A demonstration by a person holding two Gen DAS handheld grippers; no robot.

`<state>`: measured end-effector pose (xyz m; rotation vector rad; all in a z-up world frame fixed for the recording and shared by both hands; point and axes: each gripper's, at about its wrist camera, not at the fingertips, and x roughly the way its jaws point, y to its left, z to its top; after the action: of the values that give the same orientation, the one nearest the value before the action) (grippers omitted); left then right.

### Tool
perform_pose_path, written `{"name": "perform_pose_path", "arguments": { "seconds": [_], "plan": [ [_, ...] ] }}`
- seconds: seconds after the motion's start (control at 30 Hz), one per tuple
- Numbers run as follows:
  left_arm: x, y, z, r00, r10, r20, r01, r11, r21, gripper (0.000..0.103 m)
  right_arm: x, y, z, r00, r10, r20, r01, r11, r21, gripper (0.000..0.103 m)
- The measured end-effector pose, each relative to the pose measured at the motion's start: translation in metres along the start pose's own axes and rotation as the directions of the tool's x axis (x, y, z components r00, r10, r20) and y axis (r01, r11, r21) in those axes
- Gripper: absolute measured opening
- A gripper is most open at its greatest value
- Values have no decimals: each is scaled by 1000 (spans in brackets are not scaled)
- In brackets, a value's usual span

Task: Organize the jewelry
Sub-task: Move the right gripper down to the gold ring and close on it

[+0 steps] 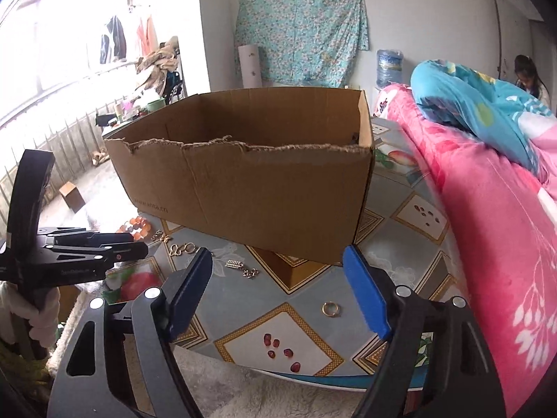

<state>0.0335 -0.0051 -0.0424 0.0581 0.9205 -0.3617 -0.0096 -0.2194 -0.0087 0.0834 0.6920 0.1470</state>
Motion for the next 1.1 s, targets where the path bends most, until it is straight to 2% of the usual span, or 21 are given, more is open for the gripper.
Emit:
{"name": "perform_pose_path", "arguments": {
  "seconds": [0.07,0.1,0.17,0.23,0.3,0.37,0.43,0.5,0.53,0.67,0.73,0.8,0.87,0.93,1.0,1.1],
  "plan": [
    [-1,-3,0,998,62,-3,-61,998,19,38,7,-1,-4,998,34,-49,-34,999,2,68],
    [-1,-2,-1,997,73,3,-73,997,6,39,6,1,-3,997,38,-62,-40,998,-42,68],
    [-1,1,-4,996,83,37,-82,996,-33,41,2,7,0,997,-3,-71,-9,986,-167,68],
    [-2,3,-4,996,74,55,-70,995,-69,42,-5,5,6,996,-37,-78,20,976,-217,68],
    [-3,5,-2,999,20,47,-15,995,-95,42,-12,-3,8,996,-56,-68,43,982,-182,68],
    [-3,3,-1,1000,0,27,2,999,-50,42,-11,-12,2,996,-77,-54,69,989,-131,68],
    [-4,-4,-2,999,42,15,-43,999,34,42,-2,-21,-6,993,-92,-67,87,993,-74,68],
    [-9,-7,-2,996,87,25,-88,995,41,43,5,-28,-8,993,-61,-105,59,998,-18,66],
    [-12,-6,-2,996,84,41,-85,996,13,46,5,-28,-7,992,-43,-117,40,999,-27,64],
    [-17,-5,-7,991,76,113,-69,996,-60,49,-2,-15,4,986,-85,-145,55,978,-200,64],
    [-15,-6,-5,994,28,103,-19,996,-88,49,-11,-14,9,986,-83,-141,58,982,-178,64],
    [-17,-10,-2,996,-20,83,24,999,-49,49,-14,-16,6,990,-77,-114,63,991,-118,64],
    [-19,-18,-3,998,15,58,-18,998,55,49,-7,-18,-2,993,-70,-98,64,996,-62,64],
    [-21,-20,-7,997,63,36,-66,993,97,49,2,-21,-9,994,-36,-108,37,999,7,64],
    [-25,-18,-10,996,80,42,-83,994,69,49,5,-19,-12,993,13,-117,-10,1000,25,64],
    [-25,-17,-15,993,91,71,-93,996,17,49,7,-12,-10,992,6,-130,-16,997,-74,64]
  ]
}}
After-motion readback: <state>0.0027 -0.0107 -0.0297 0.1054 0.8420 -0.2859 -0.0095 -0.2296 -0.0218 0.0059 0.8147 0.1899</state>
